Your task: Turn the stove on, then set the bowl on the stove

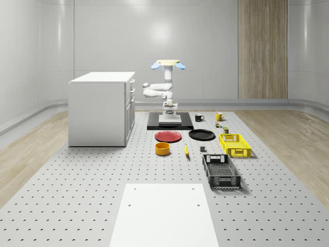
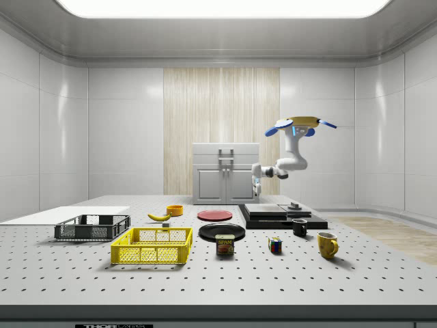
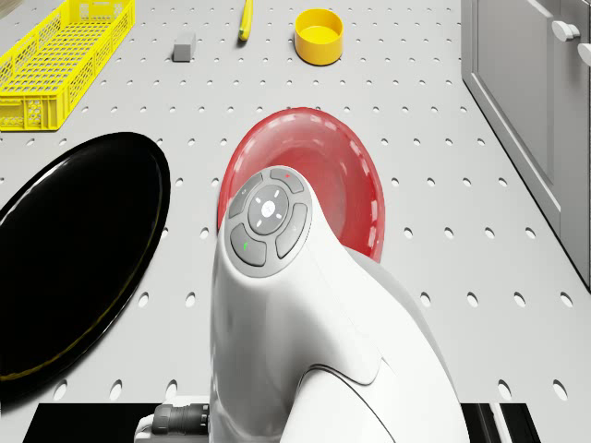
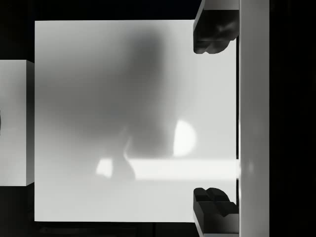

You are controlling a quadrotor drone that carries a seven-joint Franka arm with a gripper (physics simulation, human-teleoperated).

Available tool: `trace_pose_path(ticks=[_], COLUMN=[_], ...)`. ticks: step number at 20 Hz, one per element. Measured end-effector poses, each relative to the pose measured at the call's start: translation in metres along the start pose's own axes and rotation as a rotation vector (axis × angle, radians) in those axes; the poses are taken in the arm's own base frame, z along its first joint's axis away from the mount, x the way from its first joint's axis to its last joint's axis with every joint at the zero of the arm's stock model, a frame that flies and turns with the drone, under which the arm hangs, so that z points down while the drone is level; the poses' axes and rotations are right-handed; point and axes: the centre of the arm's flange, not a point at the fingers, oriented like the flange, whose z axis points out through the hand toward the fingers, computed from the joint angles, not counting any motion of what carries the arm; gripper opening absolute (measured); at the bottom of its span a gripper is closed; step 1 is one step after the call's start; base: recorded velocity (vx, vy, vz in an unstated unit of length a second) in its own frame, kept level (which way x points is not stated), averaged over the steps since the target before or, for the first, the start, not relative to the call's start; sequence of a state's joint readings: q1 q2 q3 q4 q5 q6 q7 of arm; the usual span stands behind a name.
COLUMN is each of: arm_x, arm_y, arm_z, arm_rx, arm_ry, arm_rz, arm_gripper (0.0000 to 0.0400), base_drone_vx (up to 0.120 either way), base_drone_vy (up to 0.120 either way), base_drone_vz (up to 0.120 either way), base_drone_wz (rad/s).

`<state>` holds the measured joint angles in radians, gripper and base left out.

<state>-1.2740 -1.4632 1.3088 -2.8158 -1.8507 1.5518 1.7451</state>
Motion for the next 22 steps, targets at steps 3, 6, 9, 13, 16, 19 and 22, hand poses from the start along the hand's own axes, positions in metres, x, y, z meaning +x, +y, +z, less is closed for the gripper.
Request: trace_pose_path(ticks=[3,6,9,13,16,19,22], arm_x=[0.0000,0.0000,0.0000,0.0000,0.0000,0.0000,0.0000], arm_y=[0.0000,0.0000,0.0000,0.0000,0.0000,0.0000,0.0000], arm_z=[0.0000,0.0000,0.0000,0.0000,0.0000,0.0000,0.0000], arm_rx=[0.000,0.000,0.000,0.000,0.000,0.000,0.000], arm_ry=[0.000,0.000,0.000,0.000,0.000,0.000,0.000], arm_rz=[0.000,0.000,0.000,0.000,0.000,0.000,0.000], arm_gripper=[0.0400,0.0400,0.0400,0.0400,0.0400,0.0400,0.0400], base_drone_vx=[0.120,0.120,0.120,0.120,0.120,0.120,0.120], base_drone_vy=[0.000,0.000,0.000,0.000,0.000,0.000,0.000], base_drone_vz=[0.000,0.000,0.000,0.000,0.000,0.000,0.000], base_drone_wz=[0.000,0.000,0.000,0.000,0.000,0.000,0.000])
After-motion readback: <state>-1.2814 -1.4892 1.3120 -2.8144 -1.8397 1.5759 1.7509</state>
